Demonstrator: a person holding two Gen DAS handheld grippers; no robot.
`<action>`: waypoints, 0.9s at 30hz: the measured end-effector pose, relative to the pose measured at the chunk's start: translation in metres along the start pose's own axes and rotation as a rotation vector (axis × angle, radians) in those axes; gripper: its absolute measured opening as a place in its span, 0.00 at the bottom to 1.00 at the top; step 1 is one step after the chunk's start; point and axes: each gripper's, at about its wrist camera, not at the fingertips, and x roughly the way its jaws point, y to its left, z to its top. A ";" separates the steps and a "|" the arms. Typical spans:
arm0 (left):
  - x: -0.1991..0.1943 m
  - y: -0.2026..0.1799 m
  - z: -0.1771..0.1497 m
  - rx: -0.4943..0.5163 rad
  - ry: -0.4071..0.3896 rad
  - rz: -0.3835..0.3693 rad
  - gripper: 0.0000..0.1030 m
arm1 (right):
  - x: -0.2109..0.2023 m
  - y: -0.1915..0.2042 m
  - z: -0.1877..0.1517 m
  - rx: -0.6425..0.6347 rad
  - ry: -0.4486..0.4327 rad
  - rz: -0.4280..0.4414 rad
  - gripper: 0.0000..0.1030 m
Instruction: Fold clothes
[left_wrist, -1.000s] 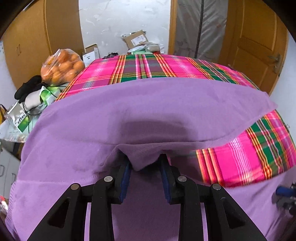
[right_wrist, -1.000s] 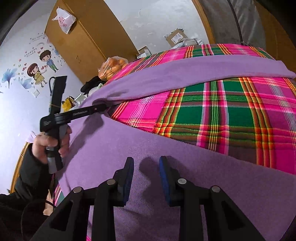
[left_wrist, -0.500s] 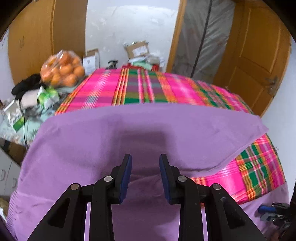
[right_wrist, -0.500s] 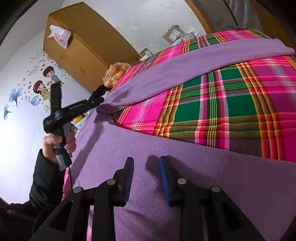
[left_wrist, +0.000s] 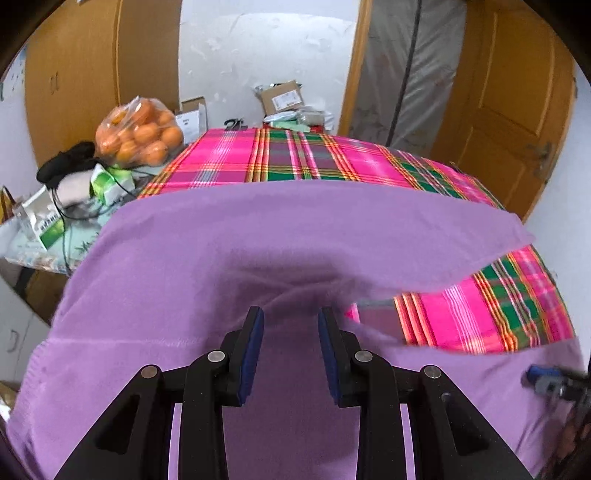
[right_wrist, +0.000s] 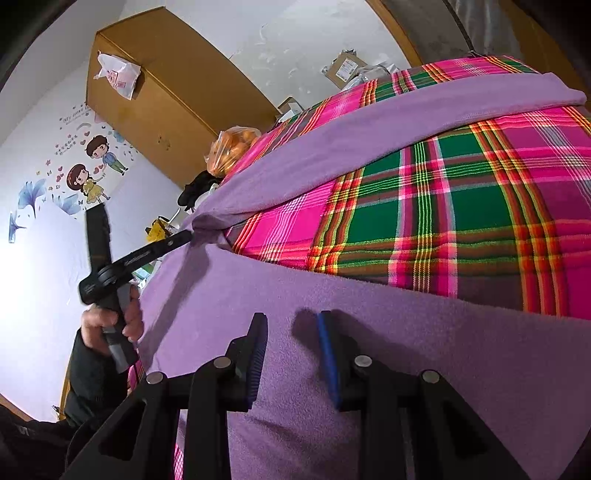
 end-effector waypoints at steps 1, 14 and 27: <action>0.007 0.000 0.003 -0.007 0.008 -0.001 0.30 | 0.000 0.000 0.000 0.001 0.000 0.001 0.28; -0.014 0.022 -0.008 -0.060 -0.014 -0.014 0.30 | -0.003 -0.002 -0.001 0.013 -0.005 0.009 0.28; -0.056 0.089 0.013 -0.170 -0.127 0.048 0.30 | -0.019 0.063 0.044 -0.250 -0.099 -0.105 0.31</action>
